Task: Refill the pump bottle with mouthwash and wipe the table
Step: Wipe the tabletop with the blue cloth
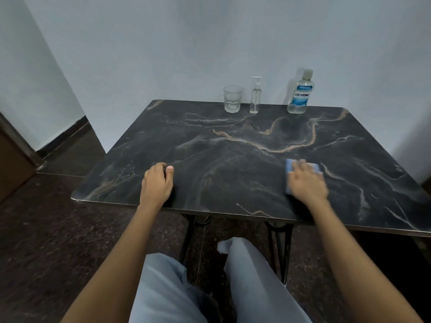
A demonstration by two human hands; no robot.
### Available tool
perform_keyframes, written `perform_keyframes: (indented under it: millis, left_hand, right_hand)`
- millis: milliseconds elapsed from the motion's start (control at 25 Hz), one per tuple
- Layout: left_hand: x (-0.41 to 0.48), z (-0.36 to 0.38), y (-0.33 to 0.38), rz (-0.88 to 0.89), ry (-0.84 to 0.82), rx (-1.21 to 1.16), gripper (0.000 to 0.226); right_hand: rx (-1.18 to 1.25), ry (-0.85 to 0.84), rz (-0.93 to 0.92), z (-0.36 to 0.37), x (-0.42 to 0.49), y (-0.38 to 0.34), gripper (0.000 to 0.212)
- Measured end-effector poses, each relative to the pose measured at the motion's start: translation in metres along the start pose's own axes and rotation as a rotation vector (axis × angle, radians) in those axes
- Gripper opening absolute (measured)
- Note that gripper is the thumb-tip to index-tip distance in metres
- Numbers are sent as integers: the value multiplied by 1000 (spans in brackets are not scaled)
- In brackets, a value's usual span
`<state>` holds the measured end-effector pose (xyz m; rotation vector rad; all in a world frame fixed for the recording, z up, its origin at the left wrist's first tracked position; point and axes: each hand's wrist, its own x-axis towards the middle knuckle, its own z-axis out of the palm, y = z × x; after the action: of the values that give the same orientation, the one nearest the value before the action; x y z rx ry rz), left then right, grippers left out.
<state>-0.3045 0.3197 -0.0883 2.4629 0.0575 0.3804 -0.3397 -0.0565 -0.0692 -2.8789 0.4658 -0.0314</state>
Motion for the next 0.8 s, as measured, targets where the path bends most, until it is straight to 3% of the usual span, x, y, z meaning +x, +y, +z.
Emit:
perform_keyframes:
  millis: [80, 160, 280, 400, 480, 560, 640, 680, 720, 800]
  left_hand:
    - [6, -2, -5, 5, -5, -4, 37]
    - [11, -5, -10, -6, 1, -43, 37]
    - [14, -9, -8, -86, 50, -185, 38]
    - [14, -16, -9, -115, 116, -253, 35]
    - [15, -20, -16, -102, 147, -245, 34]
    - [17, -25, -23, -125, 150, -235, 35]
    - [17, -31, -29, -150, 148, -236, 37]
    - [18, -33, -31, -159, 152, -242, 37]
    - [19, -35, -32, -163, 157, -249, 38]
    - [23, -36, -34, -169, 168, -269, 38]
  right_hand:
    - [0, 15, 178, -2, -3, 11, 54]
    - [-44, 30, 122, 13, -21, -28, 57]
    - [-100, 45, -356, 39, -62, -119, 75]
    - [-24, -102, -793, 64, -98, -203, 58]
    - [-16, -151, -970, 69, -78, -231, 52]
    - [-62, -113, -905, 64, -28, -240, 50]
    - [-49, -77, -587, 58, 15, -233, 52]
    - [-33, -89, -516, 59, 18, -233, 53]
    - [-32, -92, -590, 62, 11, -235, 54]
    - [-57, -135, -1033, 69, -24, -234, 53]
